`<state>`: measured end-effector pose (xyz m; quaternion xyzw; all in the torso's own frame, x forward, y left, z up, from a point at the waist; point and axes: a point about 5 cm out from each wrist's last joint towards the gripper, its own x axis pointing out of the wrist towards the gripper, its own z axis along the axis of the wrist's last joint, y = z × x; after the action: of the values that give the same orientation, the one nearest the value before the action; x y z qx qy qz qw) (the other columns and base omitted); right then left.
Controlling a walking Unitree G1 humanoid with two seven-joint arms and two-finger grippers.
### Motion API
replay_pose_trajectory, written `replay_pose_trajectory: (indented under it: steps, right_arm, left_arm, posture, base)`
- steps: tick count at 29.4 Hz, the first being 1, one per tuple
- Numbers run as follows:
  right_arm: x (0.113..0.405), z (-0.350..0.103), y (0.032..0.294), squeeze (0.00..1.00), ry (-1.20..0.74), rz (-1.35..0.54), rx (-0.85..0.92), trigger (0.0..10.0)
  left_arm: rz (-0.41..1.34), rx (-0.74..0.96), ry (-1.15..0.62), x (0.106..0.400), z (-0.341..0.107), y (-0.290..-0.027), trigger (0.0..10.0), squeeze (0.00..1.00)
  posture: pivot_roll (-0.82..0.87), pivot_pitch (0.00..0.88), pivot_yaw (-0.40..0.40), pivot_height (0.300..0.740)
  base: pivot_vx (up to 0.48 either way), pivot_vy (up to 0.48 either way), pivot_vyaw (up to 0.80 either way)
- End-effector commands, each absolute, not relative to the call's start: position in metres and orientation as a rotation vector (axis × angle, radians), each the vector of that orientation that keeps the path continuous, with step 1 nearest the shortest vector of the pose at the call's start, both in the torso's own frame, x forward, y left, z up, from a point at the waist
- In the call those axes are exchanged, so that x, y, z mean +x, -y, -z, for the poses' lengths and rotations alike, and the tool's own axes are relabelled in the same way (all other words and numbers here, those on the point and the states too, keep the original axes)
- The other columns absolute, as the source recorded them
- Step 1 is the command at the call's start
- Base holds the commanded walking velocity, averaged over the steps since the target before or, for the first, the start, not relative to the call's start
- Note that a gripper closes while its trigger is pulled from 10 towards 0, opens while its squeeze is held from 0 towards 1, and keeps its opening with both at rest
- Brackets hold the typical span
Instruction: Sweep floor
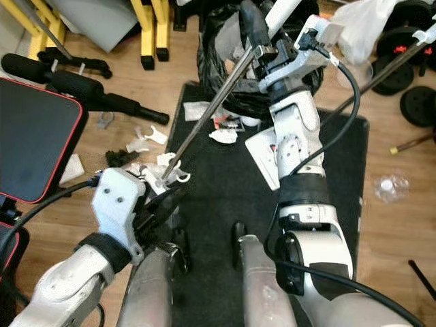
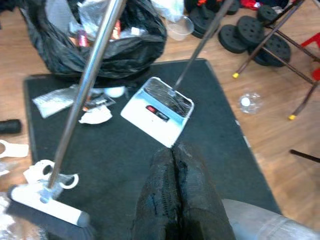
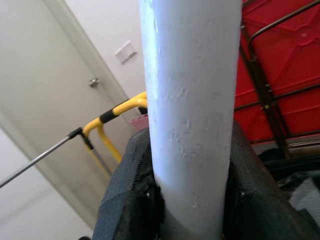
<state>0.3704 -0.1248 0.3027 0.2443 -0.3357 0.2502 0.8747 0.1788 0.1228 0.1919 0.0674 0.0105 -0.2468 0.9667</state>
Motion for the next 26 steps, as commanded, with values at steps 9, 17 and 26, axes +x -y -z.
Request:
replay_pose_trajectory:
  steps: [9, 17, 26]
  right_arm:
    - [0.374, -0.311, 0.139, 0.0, 0.786, -0.46, 0.462, 10.0]
    - [0.38, -0.301, 0.138, 0.0, 0.757, -0.435, 0.428, 10.0]
    - [0.389, -0.267, 0.132, 0.0, 0.573, -0.358, 0.255, 10.0]
  left_arm:
    - [0.557, 0.086, -0.06, 0.156, -0.194, -0.115, 10.0, 0.0]
    - [0.561, 0.08, -0.066, 0.156, -0.193, -0.113, 10.0, 0.0]
    - [0.544, 0.084, -0.07, 0.159, -0.195, -0.111, 10.0, 0.0]
  posture:
    - [0.02, 0.599, -0.111, 0.74]
    - [0.02, 0.607, -0.127, 0.74]
    - [-0.01, 0.587, -0.154, 0.74]
  base:
    - [0.0, 0.0, 0.0]
    - [0.0, 0.0, 0.0]
    - [0.0, 0.0, 0.0]
